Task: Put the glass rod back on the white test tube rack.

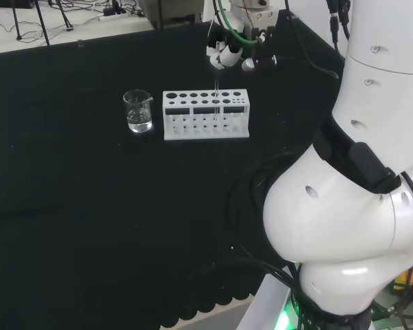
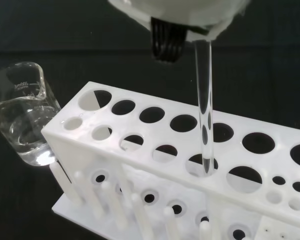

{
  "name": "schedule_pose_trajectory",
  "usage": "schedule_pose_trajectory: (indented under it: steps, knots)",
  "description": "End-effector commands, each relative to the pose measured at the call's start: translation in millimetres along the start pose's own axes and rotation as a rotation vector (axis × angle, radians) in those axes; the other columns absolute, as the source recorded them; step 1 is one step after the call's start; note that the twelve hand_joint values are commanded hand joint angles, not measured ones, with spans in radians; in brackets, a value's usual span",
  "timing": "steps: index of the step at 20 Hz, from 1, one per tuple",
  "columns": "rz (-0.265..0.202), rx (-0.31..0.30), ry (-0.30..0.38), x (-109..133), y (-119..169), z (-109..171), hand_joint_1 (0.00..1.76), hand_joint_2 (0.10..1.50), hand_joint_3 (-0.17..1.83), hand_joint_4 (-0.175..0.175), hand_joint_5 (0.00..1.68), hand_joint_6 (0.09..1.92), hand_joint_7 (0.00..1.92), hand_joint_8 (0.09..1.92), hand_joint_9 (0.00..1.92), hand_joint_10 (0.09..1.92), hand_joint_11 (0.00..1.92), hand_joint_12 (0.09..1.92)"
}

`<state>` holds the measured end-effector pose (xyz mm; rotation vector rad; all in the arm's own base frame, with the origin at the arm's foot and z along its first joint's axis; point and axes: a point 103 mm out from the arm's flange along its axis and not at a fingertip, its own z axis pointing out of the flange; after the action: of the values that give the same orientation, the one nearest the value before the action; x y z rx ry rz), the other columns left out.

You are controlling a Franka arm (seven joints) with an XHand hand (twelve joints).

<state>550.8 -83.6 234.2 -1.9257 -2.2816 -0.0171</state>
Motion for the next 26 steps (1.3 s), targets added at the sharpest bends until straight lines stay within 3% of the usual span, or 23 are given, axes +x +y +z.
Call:
schedule_pose_trajectory:
  steps: [1, 4, 5, 8, 10, 12, 16, 26]
  knots:
    - [0.000, 0.017, 0.018, -0.5, 0.0, 8.0, 1.31, 0.69, 0.75, -0.175, 1.14, 0.65, 1.12, 1.28, 1.59, 1.01, 1.65, 0.90]
    - [-0.008, 0.038, 0.005, 1.6, 0.5, 3.0, 1.31, 0.66, 0.77, -0.175, 1.12, 0.73, 1.18, 1.14, 1.63, 0.99, 1.69, 0.89]
    - [-0.013, 0.047, -0.012, 2.5, 0.6, 1.7, 1.36, 0.61, 0.82, -0.175, 1.04, 0.81, 1.20, 1.05, 1.65, 0.98, 1.70, 0.90]
    - [-0.017, 0.064, -0.021, 4.5, 1.0, -0.7, 1.52, 0.39, 0.98, -0.175, 0.66, 0.99, 0.89, 0.99, 1.69, 0.97, 1.76, 1.02]
    - [-0.017, 0.064, -0.019, 6.0, 1.1, -1.6, 1.56, 0.33, 1.03, -0.175, 0.46, 0.92, 0.72, 0.94, 1.69, 0.97, 1.78, 1.07]
    - [-0.016, 0.063, -0.018, 6.9, 1.3, -2.2, 1.58, 0.30, 1.06, -0.175, 0.36, 0.79, 0.63, 0.92, 1.69, 0.96, 1.79, 1.09]
    - [-0.012, 0.059, -0.016, 7.9, 1.5, -3.4, 1.59, 0.29, 1.06, -0.175, 0.34, 0.70, 0.59, 0.91, 1.69, 0.96, 1.79, 1.10]
    - [-0.011, 0.056, -0.017, 10.9, 1.9, -9.1, 1.59, 0.29, 1.06, -0.175, 0.34, 0.67, 0.59, 0.90, 1.69, 0.97, 1.80, 1.11]
